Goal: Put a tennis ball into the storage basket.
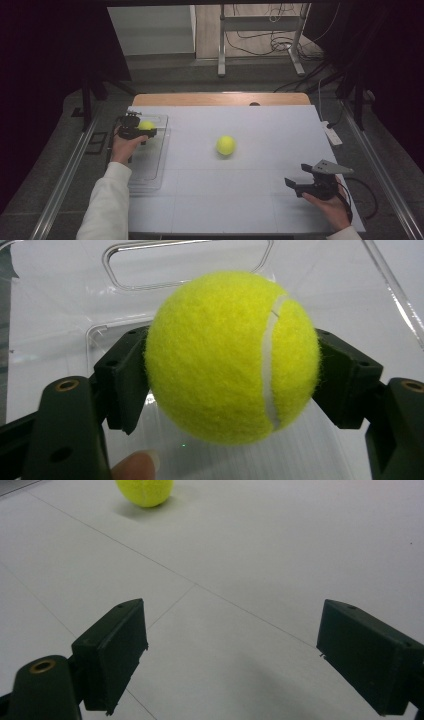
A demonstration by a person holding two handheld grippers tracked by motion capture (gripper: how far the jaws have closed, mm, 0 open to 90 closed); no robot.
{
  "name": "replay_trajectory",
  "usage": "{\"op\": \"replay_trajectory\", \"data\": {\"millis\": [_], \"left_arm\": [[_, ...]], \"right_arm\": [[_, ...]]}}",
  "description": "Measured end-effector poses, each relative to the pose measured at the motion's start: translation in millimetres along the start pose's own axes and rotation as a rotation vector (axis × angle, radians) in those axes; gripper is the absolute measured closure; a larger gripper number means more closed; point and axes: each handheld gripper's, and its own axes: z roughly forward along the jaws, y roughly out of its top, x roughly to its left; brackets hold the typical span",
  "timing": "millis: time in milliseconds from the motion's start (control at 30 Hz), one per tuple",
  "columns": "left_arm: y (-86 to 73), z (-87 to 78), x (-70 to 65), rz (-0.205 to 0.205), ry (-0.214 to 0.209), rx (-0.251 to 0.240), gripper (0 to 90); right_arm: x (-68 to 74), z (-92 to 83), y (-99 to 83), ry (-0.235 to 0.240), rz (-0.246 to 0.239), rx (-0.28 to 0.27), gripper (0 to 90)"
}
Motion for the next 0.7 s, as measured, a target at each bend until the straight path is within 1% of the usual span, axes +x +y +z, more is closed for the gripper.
{"op": "replay_trajectory", "data": {"millis": [633,667,700], "left_arm": [[0.0,-0.5,0.6,-0.008,0.004,-0.012,25.4],[0.0,-0.8,0.9,-0.009,0.009,-0.018,25.4],[0.2,-1.2,0.7,-0.014,0.011,-0.033,23.4]], "right_arm": [[0.1,0.3,-0.1,0.0,0.0,0.002,12.9],[0.1,0.2,-0.1,0.0,0.0,0.001,13.0],[0.1,0.1,-0.1,0.001,0.0,0.001,12.9]]}}
